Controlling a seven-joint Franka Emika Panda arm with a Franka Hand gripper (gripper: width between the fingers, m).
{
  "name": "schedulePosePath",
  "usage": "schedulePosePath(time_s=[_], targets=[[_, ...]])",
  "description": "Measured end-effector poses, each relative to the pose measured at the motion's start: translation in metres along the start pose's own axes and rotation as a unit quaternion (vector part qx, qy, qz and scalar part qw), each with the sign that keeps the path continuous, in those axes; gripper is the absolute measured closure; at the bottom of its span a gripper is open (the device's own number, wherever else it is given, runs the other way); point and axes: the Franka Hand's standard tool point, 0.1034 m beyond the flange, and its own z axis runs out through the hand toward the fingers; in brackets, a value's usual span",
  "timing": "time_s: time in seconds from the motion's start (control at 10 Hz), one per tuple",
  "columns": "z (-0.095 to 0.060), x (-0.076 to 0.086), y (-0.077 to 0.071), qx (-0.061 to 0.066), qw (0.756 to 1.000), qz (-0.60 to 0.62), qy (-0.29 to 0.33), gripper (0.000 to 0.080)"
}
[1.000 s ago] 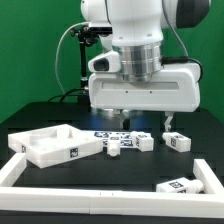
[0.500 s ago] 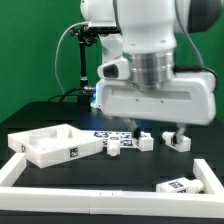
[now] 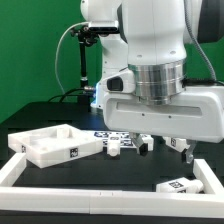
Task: Assemble one leg
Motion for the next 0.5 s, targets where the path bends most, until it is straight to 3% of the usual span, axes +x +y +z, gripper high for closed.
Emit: schedulePosePath(time_s=[0.2, 0.5], targets=[[0.002, 0.0, 0.0, -0.001, 1.0, 0.002, -0.001, 0.0151], [0.025, -0.003, -0.01, -0.008, 0.999, 0.034, -0.008, 0.0151]])
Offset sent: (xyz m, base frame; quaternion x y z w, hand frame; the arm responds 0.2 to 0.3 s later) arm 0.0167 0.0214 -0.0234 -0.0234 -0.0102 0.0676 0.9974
